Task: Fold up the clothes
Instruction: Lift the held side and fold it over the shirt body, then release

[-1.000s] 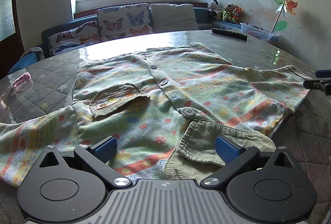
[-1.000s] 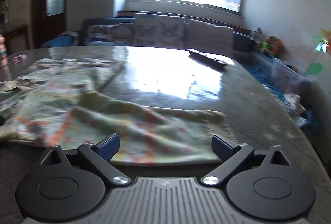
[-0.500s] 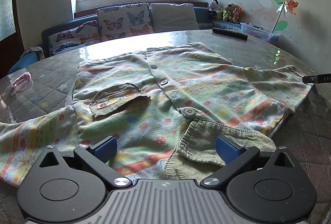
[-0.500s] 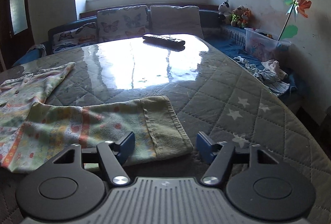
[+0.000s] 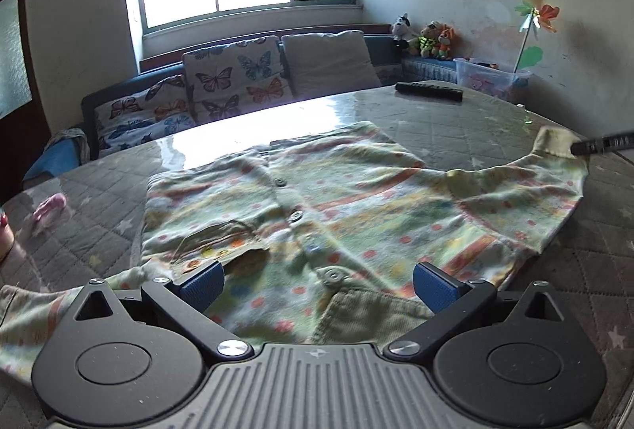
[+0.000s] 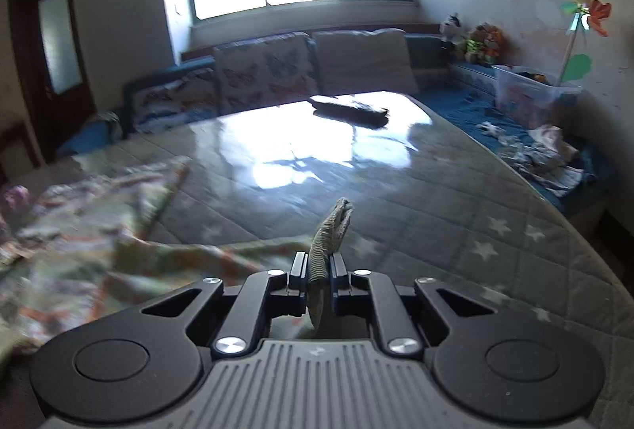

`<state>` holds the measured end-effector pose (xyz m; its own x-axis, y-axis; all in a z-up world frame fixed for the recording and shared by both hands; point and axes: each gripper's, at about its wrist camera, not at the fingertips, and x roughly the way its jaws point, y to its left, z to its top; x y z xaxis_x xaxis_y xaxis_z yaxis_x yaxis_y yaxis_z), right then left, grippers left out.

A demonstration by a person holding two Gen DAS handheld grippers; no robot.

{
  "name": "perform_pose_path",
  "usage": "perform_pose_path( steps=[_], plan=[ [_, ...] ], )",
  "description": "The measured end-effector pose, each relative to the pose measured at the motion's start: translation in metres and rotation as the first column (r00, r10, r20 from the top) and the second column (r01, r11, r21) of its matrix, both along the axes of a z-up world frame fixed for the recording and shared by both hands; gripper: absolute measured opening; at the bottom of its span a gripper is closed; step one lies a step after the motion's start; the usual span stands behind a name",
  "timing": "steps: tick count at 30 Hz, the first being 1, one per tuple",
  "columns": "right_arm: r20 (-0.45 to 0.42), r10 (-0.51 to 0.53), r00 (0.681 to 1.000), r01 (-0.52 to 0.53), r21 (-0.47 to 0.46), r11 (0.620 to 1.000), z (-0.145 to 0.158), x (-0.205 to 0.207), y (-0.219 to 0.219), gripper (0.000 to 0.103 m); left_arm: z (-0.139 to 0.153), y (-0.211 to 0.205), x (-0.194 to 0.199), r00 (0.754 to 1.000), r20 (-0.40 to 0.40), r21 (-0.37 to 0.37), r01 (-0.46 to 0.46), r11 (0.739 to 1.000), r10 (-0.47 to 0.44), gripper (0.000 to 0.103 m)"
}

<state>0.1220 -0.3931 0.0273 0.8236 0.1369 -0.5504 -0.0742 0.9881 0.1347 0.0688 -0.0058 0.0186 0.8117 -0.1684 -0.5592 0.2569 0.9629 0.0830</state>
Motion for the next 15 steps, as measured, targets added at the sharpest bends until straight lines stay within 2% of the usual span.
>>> perform_pose_path(
  steps=[7, 12, 15],
  plan=[
    [0.125, 0.178, 0.976, -0.189, 0.081, 0.979, 0.064, -0.007, 0.051, 0.009, -0.006, -0.018, -0.005, 0.999, 0.006, 0.012, 0.043, 0.999, -0.043, 0.103],
    [0.186, 0.31, 0.932, -0.329, 0.081, 0.941, 0.096, -0.004, 0.101, 0.009, -0.007, -0.005, -0.011, 1.0, 0.01, -0.014, 0.015, 1.0, -0.015, 0.103],
    [0.21, 0.409, 0.888, -0.431, 0.067, 0.9, 0.11, -0.003, 0.142, 0.009, -0.008, 0.005, -0.016, 1.0, 0.012, -0.029, -0.006, 1.0, 0.007, 0.103]
  ],
)
